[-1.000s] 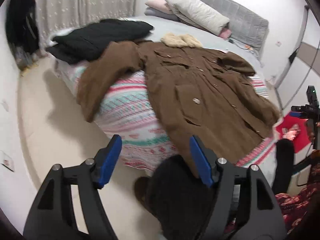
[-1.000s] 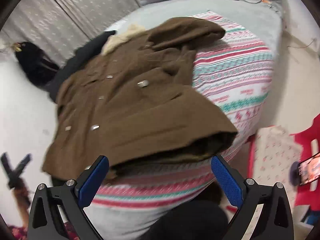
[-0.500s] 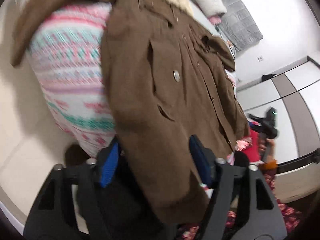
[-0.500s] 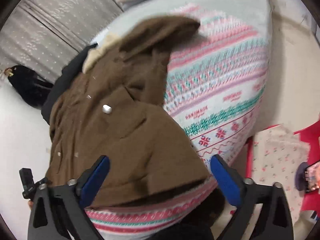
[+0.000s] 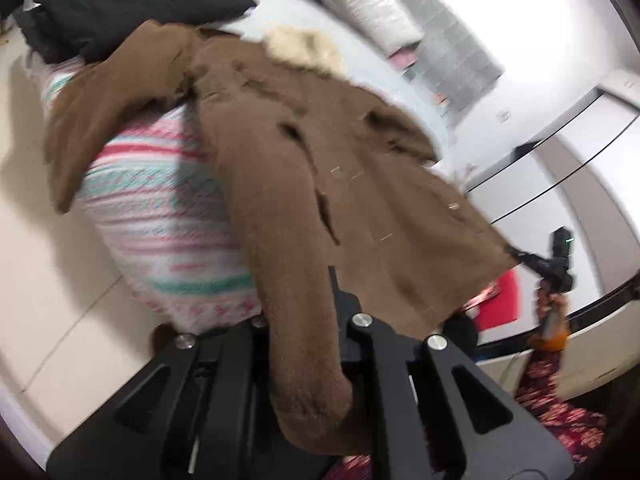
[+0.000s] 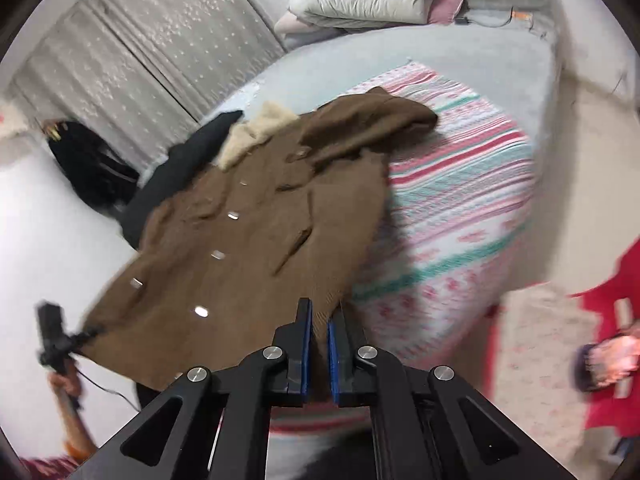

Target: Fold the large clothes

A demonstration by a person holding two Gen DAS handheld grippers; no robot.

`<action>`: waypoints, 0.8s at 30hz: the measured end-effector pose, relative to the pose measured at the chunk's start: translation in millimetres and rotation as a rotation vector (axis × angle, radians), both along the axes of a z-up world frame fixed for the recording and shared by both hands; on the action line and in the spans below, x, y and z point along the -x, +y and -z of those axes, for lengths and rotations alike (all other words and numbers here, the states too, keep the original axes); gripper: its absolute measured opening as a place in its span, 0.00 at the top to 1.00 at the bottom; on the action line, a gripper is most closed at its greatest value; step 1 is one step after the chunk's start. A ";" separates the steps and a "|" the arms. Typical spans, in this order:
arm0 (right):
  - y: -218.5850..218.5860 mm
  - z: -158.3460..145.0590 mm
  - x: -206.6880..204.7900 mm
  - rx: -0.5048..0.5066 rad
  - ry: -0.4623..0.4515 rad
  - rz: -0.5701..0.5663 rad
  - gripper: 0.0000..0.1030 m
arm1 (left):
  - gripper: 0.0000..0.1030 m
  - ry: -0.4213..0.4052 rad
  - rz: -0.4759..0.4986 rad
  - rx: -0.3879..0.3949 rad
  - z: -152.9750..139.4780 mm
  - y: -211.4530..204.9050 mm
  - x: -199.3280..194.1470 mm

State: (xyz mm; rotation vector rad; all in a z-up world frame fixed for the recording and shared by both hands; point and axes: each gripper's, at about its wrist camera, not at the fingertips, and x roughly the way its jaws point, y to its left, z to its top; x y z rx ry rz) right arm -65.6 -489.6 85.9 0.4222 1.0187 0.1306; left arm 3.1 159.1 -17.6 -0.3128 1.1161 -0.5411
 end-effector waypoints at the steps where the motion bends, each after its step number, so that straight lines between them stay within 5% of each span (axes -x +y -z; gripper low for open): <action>1: 0.3 5.8 1.7 0.033 0.032 0.004 0.94 | 0.89 0.037 0.001 -0.055 14.2 0.0 1.0; 4: 0.8 54.6 7.4 0.196 0.214 0.031 0.97 | 0.86 0.139 0.008 -0.174 54.4 2.1 0.1; 6: 0.6 101.4 11.1 0.358 0.363 0.059 0.96 | 0.75 0.163 0.013 -0.269 75.8 -5.1 1.6; 8: -6.8 127.0 16.1 0.322 0.429 0.064 0.96 | 0.59 0.129 -0.008 -0.295 67.5 -2.9 6.6; 10: -12.7 127.3 19.9 0.264 0.407 0.077 0.92 | 0.45 0.099 -0.017 -0.325 53.6 -0.9 6.4; 13: -7.8 105.4 10.2 0.306 0.324 0.067 0.71 | 0.30 -0.023 -0.071 -0.403 25.1 6.7 -0.6; 15: 3.1 82.6 0.5 0.362 0.250 0.052 0.40 | 0.25 -0.103 -0.111 -0.440 8.3 9.9 -8.9; 19: 24.6 56.4 -35.4 0.381 0.138 0.018 0.36 | 0.21 -0.210 -0.129 -0.471 -12.2 -10.3 -29.7; 24: 62.4 53.7 -90.9 0.425 0.069 -0.043 0.36 | 0.20 -0.262 -0.022 -0.442 -22.4 -69.4 -69.0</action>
